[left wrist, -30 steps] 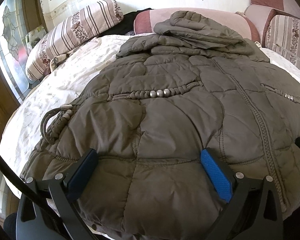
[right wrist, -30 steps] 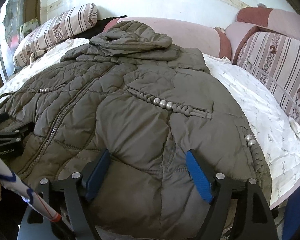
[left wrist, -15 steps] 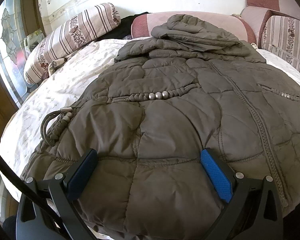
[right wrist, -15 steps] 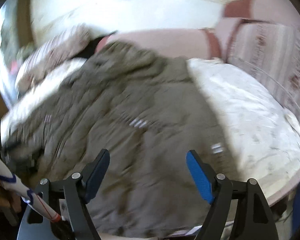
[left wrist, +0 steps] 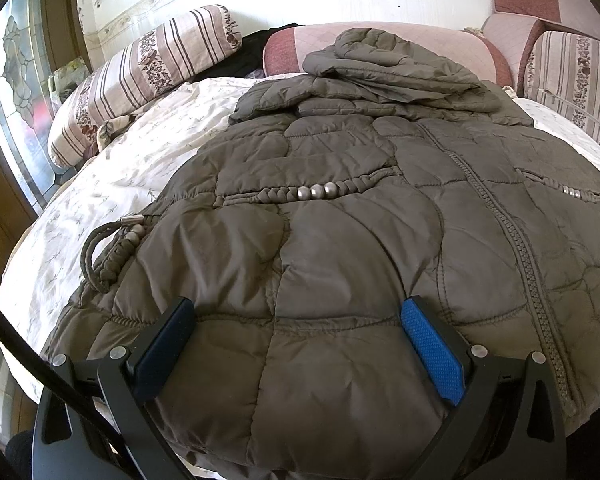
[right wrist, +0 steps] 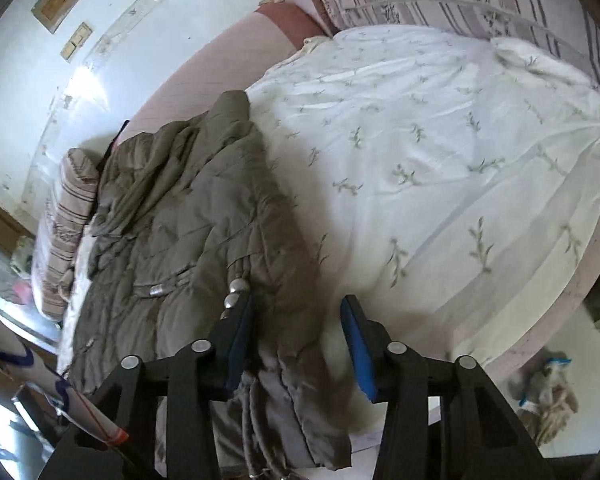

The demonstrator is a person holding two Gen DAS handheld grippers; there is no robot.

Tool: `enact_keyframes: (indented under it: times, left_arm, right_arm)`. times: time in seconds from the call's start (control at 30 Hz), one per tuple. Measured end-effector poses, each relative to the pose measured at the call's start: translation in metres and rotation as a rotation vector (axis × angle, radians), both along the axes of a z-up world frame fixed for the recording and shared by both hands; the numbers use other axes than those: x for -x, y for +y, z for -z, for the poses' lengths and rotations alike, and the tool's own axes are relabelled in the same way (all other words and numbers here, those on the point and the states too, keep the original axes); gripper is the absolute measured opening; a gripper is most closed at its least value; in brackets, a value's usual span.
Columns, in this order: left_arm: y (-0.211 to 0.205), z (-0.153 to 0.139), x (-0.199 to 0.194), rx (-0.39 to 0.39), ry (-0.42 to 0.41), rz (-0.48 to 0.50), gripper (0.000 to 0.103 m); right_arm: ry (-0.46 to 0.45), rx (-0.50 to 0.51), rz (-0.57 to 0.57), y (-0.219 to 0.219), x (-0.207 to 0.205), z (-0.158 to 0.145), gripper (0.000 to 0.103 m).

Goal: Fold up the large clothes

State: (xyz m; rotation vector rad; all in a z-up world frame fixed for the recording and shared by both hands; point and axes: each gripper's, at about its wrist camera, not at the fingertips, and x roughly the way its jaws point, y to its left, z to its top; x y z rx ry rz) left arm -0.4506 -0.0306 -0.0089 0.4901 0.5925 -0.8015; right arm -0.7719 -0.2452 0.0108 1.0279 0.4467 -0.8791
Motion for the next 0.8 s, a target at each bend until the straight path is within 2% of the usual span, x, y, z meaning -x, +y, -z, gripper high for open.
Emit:
enact_keyframes:
  times: [0.13,0.2,0.27,0.37,0.47,0.57,0.67,0.73,0.8]
  left_arm:
    - [0.000,-0.002,0.000,-0.002,0.007,0.012,0.103]
    - [0.001,-0.006,-0.001,-0.004,0.013,0.025,0.103]
    - [0.006,-0.014,-0.002,0.007,0.037,0.036,0.103]
    - [0.020,-0.031,-0.005,0.058,0.064,0.030,0.103]
    - [0.045,-0.054,-0.022,0.130,0.114,-0.010,0.103]
    - [0.077,-0.073,-0.058,0.199,0.165,-0.107,0.103]
    - [0.107,-0.072,-0.112,0.239,0.285,-0.238,0.101]
    - [0.118,-0.063,-0.134,0.252,0.390,-0.262,0.092]
    - [0.124,-0.047,-0.151,0.281,0.537,-0.266,0.081]
  right_arm:
    - [-0.012,-0.027,0.014,0.004,0.006,0.006,0.045]
    - [-0.018,-0.021,0.039,0.004,0.012,0.006,0.054]
    - [-0.022,-0.026,0.038,0.004,0.013,0.008,0.055]
    - [-0.002,-0.014,0.030,0.006,0.010,0.006,0.056]
    - [-0.022,-0.030,0.028,0.006,0.013,0.007,0.056]
    - [-0.028,-0.034,0.020,0.010,0.013,0.007,0.056]
    - [-0.025,-0.024,0.038,0.011,0.017,0.007,0.057]
    - [-0.028,-0.025,0.054,0.010,0.019,0.007,0.059]
    - [-0.026,-0.024,0.062,0.010,0.019,0.007,0.059]
